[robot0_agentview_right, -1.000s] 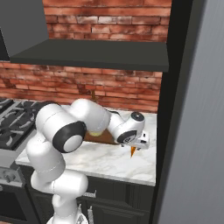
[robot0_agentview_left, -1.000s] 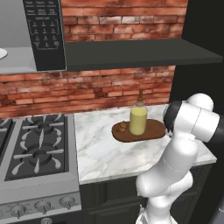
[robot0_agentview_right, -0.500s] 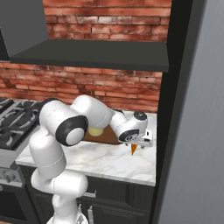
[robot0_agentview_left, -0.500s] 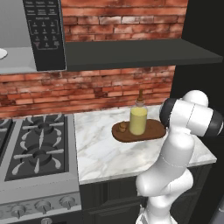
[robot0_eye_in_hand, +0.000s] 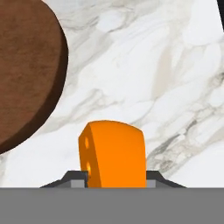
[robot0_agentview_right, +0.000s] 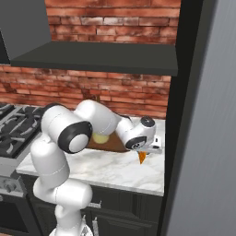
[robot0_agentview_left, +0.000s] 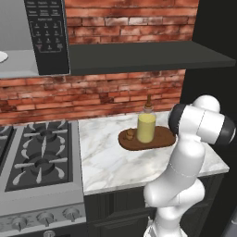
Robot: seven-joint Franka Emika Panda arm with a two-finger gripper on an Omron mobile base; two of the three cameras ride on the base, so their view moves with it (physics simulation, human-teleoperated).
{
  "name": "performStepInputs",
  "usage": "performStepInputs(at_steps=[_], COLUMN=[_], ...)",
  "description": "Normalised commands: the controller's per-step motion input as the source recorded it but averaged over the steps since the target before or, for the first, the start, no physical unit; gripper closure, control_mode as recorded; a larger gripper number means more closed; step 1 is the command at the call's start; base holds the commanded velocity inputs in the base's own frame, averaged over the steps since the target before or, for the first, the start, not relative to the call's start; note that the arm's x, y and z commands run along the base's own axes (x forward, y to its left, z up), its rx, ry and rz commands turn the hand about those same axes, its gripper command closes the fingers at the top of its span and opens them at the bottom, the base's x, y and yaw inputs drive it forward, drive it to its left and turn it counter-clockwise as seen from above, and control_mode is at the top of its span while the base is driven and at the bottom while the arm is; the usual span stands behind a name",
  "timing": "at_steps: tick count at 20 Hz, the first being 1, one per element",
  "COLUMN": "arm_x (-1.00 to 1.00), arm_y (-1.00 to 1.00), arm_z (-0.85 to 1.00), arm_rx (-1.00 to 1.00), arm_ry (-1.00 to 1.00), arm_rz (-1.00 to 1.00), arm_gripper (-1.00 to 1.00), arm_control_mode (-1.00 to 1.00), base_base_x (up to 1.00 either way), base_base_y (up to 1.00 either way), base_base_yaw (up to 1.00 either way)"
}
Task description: Retrieve the reheated potato from the microwave, then place the potato, cheese, and condiment on the cutting board.
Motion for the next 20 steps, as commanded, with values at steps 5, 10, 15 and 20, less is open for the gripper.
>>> performStepInputs(at_steps=[5, 10, 15, 20], arm_x=[-0.07, -0.01, 0.06, 0.20], arm_y=[0.11, 0.08, 0.23, 0.26], arm_z=[-0.09, 0.12, 0.23, 0.22], arm_rx=[-0.05, -0.01, -0.05, -0.08], arm_ry=[-0.08, -0.10, -0.05, 0.00], arm_rz=[0.00, 0.00, 0.00, 0.00], arm_gripper=[1.00, 1.00, 1.00, 1.00], arm_control_mode=[-1.00, -1.00, -1.00, -1.00], base_base_x=[0.00, 0.00, 0.00, 0.00], base_base_y=[0.00, 0.00, 0.00, 0.00], base_base_yaw=[0.00, 0.00, 0.00, 0.00])
